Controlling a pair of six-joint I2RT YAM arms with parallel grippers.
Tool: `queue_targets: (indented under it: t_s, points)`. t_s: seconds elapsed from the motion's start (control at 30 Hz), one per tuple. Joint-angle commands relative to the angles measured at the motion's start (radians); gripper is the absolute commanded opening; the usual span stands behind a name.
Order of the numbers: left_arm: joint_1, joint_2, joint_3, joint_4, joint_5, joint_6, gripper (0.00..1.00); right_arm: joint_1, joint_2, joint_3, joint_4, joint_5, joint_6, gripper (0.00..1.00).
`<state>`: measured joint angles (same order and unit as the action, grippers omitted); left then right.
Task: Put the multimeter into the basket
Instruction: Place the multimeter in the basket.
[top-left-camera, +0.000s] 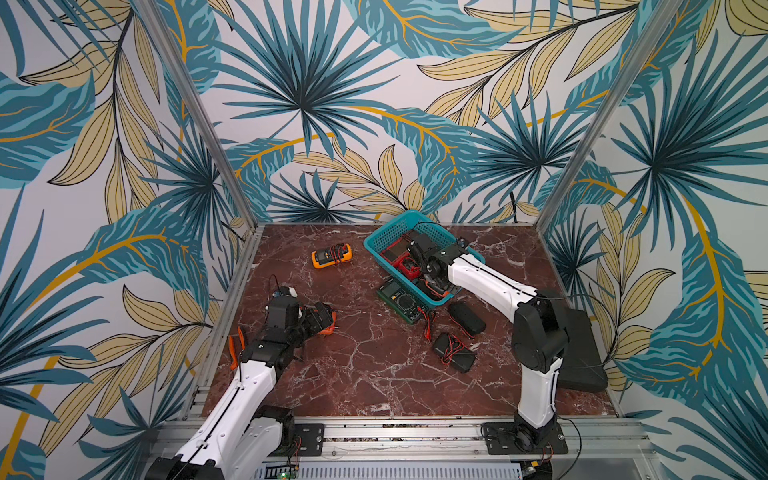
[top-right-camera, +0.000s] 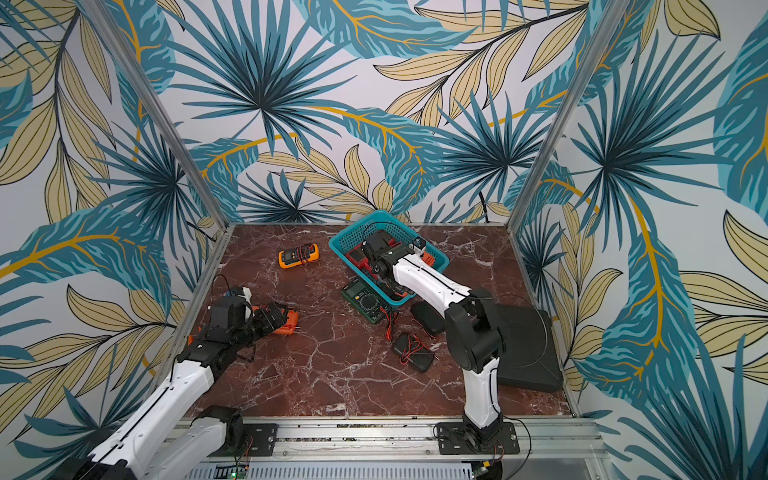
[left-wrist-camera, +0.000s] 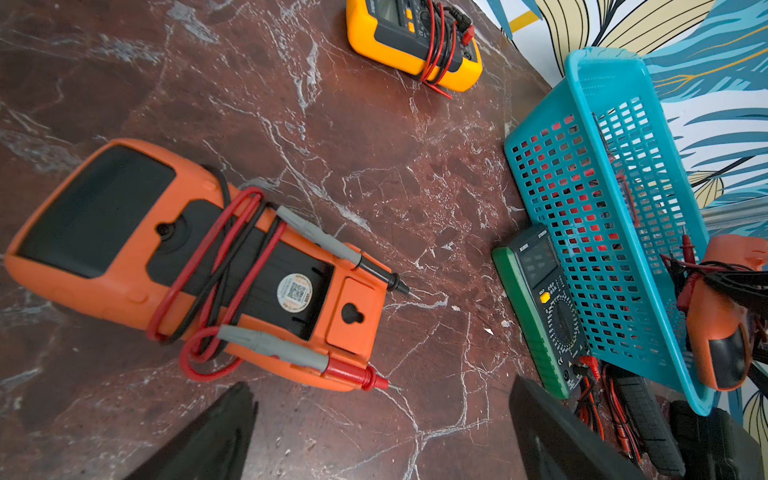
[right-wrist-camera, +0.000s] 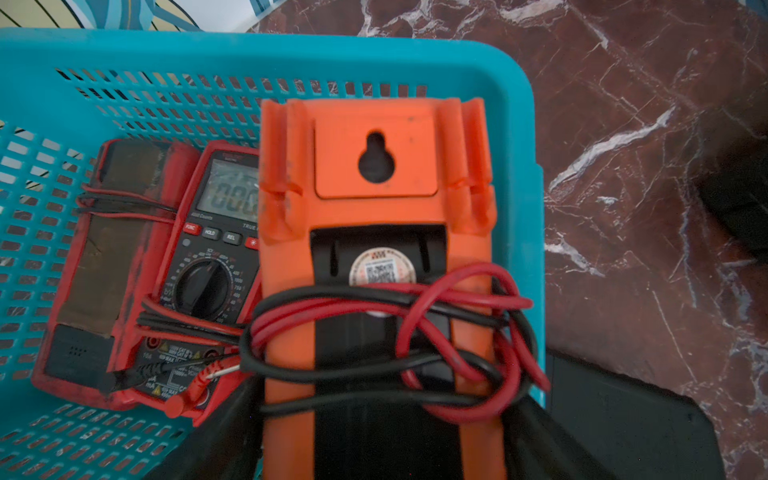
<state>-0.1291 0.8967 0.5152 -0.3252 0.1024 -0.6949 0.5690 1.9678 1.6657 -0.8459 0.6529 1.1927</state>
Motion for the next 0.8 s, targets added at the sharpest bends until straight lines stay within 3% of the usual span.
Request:
queue_targets:
  t_s: [0.0, 0.47, 0.77]
  points:
    - [0.006, 0.005, 0.019, 0.025, 0.010, 0.018, 1.00, -0.007, 0.015, -0.016, 0.003, 0.016, 0.016, 0.00]
    - [0.006, 0.010, 0.019, 0.025, 0.013, 0.018, 1.00, -0.010, 0.041, -0.058, 0.026, -0.024, 0.018, 0.00]
    - [0.006, 0.009, 0.019, 0.025, 0.008, 0.015, 1.00, -0.016, 0.045, -0.085, 0.044, -0.045, 0.008, 0.10]
